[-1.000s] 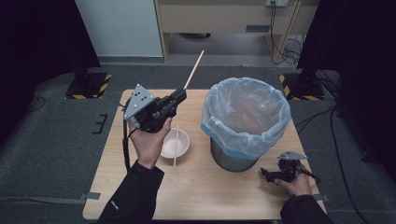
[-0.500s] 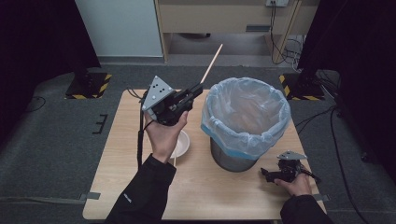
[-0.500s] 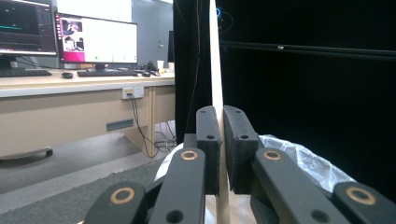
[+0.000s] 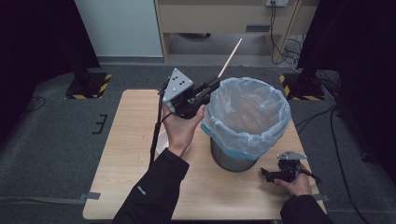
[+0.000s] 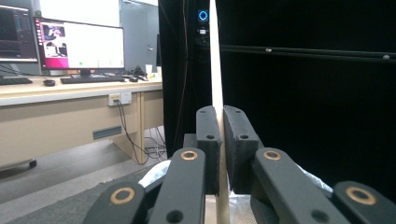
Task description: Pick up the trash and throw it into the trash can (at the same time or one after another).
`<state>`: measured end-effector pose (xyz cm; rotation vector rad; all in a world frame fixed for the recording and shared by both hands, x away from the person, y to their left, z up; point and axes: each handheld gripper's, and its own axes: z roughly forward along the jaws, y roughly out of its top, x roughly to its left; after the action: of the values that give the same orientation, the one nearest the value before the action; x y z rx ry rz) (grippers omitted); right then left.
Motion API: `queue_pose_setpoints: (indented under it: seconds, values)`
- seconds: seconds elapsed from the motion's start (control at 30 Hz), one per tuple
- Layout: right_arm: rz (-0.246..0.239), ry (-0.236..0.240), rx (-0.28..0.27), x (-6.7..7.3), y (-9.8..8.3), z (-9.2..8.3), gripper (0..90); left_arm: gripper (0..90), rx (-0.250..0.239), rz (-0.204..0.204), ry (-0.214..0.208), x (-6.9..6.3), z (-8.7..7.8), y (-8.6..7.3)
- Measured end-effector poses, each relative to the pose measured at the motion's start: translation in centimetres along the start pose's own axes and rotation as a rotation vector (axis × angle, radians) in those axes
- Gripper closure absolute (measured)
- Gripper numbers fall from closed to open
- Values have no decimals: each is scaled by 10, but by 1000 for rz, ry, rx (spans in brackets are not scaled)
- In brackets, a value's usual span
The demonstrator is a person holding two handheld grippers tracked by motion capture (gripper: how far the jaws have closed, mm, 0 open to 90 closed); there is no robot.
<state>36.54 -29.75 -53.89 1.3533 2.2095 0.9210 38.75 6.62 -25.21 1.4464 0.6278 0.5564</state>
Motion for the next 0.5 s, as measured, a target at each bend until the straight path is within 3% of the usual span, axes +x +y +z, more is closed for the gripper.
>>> queue_pose_setpoints:
  seconds: [0.5]
  values:
    - [-5, 1, -3, 0, 0, 0, 7, 852, 25, -13, -20, -10, 36, -6]
